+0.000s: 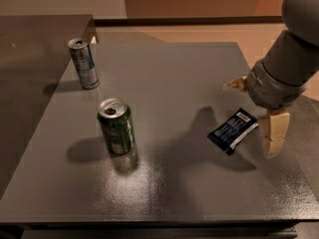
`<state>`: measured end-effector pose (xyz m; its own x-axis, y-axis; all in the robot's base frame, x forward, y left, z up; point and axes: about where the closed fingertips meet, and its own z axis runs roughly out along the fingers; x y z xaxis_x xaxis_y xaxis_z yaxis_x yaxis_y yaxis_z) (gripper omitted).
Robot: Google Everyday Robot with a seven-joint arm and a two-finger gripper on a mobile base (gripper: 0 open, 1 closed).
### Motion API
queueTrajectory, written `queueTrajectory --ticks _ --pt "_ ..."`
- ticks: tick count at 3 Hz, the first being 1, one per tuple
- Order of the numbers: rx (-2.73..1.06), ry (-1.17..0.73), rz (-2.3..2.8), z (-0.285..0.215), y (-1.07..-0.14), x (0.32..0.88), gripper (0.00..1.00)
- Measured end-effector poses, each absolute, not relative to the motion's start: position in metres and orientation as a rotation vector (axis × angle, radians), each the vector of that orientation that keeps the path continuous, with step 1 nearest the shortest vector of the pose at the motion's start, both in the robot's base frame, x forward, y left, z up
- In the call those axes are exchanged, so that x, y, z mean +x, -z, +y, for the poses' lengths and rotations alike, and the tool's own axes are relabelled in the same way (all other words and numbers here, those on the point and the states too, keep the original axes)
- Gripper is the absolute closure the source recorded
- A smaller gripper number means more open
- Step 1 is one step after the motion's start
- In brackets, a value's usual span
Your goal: Move rxbar blueberry near green can
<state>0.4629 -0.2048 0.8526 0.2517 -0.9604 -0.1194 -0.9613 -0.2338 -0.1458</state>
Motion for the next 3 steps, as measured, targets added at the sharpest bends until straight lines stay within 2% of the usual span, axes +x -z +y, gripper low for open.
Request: queueTrajectory --ticks 2,3 --pt "-2.370 -0.049 1.815 -0.2046 -0.8380 0.4620 0.00" --pt "-2.385 -0.075 1.817 -0.2023 -0.8359 0.4595 0.16"
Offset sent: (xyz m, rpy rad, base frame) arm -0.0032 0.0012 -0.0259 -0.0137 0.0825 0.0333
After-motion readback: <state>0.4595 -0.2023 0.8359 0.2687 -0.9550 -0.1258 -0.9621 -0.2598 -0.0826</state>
